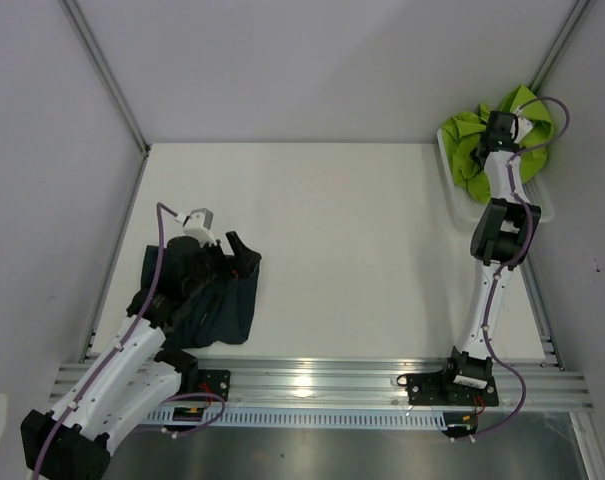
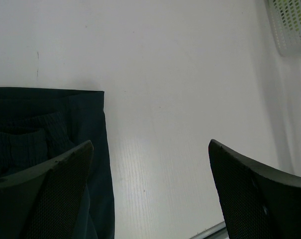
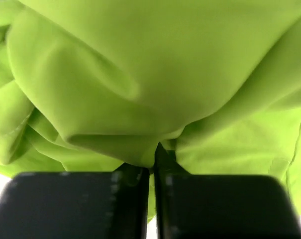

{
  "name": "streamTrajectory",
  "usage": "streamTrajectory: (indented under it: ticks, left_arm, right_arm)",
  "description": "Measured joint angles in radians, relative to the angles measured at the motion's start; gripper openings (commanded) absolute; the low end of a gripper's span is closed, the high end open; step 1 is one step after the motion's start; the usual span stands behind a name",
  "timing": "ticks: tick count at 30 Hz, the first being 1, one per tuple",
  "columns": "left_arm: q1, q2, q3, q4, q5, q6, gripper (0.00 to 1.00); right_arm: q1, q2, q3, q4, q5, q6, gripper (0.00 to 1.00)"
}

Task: Fold and stack the shorts
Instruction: Grab the shorts from the pile

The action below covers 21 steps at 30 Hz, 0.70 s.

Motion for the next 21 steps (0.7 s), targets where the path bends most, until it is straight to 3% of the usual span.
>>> streamTrajectory:
  ticks: [9, 16, 21]
  left_arm:
    - [0.0, 0.017, -0.065, 0.108, -0.02, -0.013, 0.99]
    - [0.0, 0.08, -0.209, 0.388, -0.092, -0.061, 0.99]
    - [0.0, 0.23, -0.191, 0.504, -0.111, -0.082, 0.99]
  right_arm:
    - [0.029, -0.119, 0.004, 0.02, -0.072, -0.036, 0.0]
    - [0.203, -0.523, 0.0, 0.005, -0.153, -0.134, 0.0]
    - [0.395, -0.809, 0.001, 0.036, -0.236, -0.189, 0.0]
